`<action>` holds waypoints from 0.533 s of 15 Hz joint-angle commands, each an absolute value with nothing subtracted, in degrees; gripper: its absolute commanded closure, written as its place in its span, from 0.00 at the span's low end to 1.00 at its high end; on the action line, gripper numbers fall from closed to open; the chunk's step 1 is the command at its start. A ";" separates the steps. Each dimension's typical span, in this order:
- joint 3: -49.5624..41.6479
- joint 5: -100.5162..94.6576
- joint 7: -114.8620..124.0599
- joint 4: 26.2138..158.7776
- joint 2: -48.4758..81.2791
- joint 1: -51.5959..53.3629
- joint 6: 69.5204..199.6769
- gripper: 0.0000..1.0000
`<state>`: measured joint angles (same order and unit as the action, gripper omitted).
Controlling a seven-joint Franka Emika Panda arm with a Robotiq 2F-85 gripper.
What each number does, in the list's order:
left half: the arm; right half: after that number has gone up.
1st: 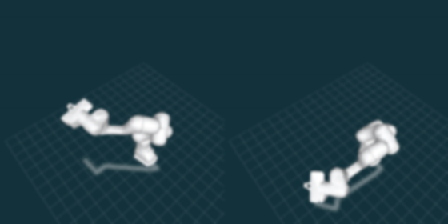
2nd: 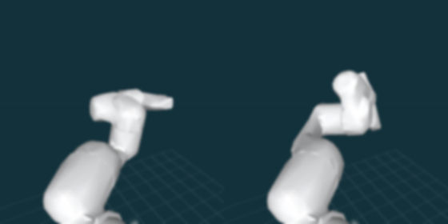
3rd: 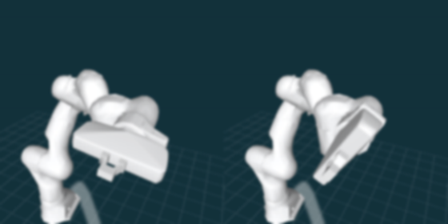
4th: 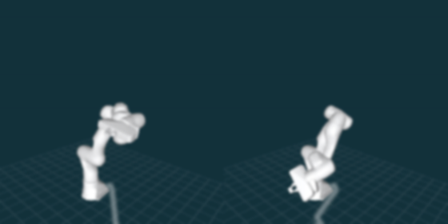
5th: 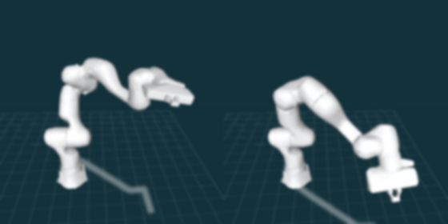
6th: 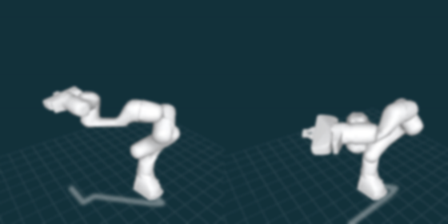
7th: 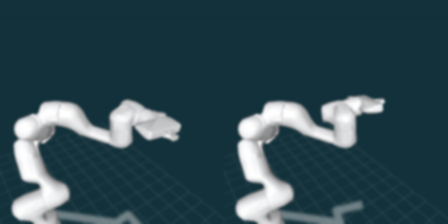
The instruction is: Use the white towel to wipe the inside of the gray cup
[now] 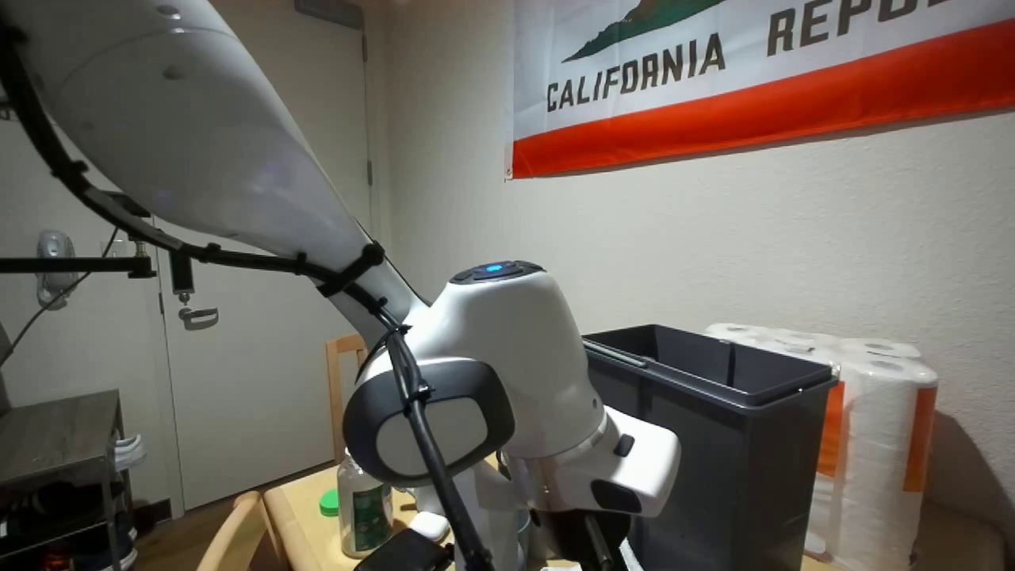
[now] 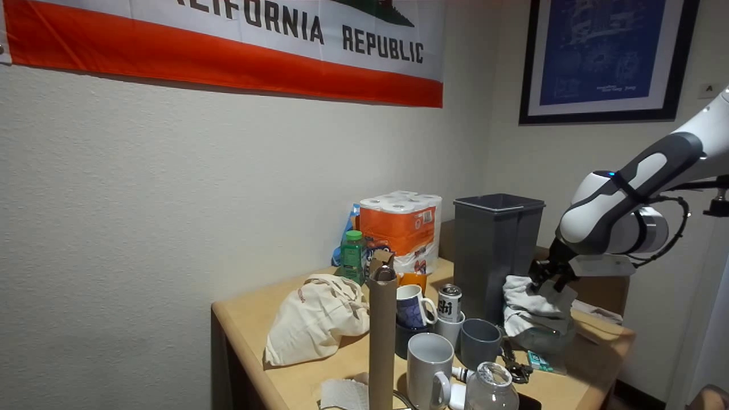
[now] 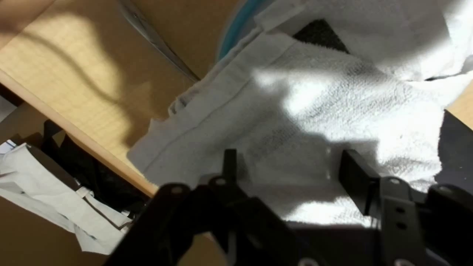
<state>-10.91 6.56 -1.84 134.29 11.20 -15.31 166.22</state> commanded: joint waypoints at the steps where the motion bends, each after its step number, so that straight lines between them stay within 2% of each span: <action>1: -9.30 9.23 -4.78 133.07 12.19 -16.52 168.09 0.58; 6: -8.97 9.44 -4.79 133.58 12.15 -16.52 168.97 0.95; 8: -8.83 9.66 -4.70 134.00 12.05 -16.69 169.17 1.00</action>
<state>-10.01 7.65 -2.44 133.68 11.78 -15.45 167.35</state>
